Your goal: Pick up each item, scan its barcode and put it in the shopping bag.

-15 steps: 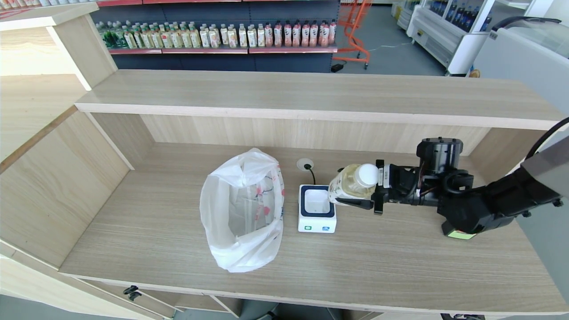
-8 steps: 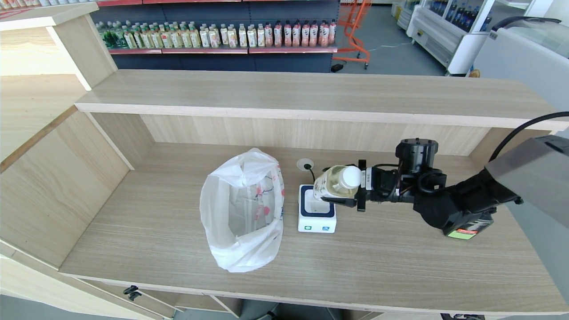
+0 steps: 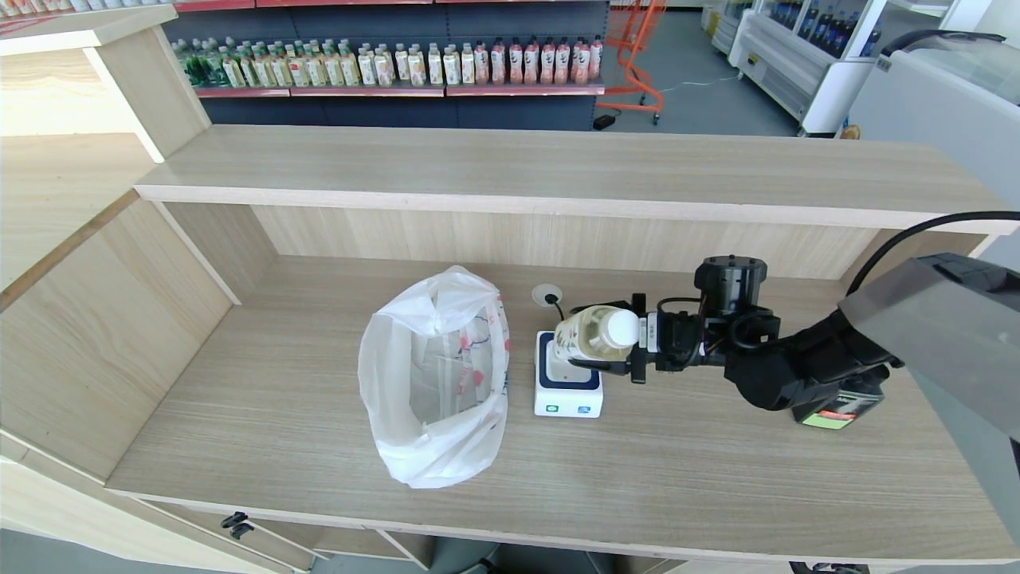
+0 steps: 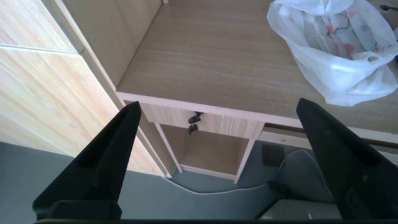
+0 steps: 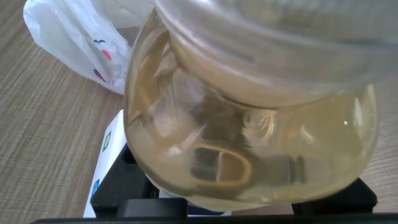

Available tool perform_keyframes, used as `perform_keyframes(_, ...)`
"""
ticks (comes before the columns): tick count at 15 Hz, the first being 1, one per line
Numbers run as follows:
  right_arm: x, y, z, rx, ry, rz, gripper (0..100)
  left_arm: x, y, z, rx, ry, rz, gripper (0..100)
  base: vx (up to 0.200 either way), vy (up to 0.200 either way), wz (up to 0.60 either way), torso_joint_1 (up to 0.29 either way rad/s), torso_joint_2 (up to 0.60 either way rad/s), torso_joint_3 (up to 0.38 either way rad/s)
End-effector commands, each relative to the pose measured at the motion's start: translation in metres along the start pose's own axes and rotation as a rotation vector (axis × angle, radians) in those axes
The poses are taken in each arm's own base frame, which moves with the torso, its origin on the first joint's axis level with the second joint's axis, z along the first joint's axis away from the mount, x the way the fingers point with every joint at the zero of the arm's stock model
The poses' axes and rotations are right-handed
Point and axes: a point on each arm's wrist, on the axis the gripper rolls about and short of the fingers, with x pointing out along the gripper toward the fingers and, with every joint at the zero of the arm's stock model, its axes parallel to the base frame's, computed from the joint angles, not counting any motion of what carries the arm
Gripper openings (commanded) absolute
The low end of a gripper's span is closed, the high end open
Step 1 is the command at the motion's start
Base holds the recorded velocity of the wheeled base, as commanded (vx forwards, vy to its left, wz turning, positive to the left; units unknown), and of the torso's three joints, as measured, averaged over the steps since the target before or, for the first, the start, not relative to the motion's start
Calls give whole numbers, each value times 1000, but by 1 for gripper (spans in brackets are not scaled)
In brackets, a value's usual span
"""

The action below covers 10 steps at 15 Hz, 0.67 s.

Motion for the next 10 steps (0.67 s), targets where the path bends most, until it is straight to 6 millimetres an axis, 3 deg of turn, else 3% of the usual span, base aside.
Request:
perform_keyframes(1,2,2,-5,5,4,2,0,0,0,0,0,0,0,100,0,0,0,0,0,0)
perform_keyframes(4,-1,-1,-1,3,6,-5,0,0,0,0,0,0,0,100,0,0,0,0,0,0)
perform_keyframes(6,-22,-11,23,48,16,-27,0,0,0,0,0,2,0,100,0,0,0,0,0,0)
perform_keyframes(9,-59,-18,71,199,29,-68,0,0,0,0,0,2,0,100,0,0,0,0,0,0)
perform_keyframes(10,-82,-21,107,338,26,-109,0,0,0,0,0,2,0,100,0,0,0,0,0,0)
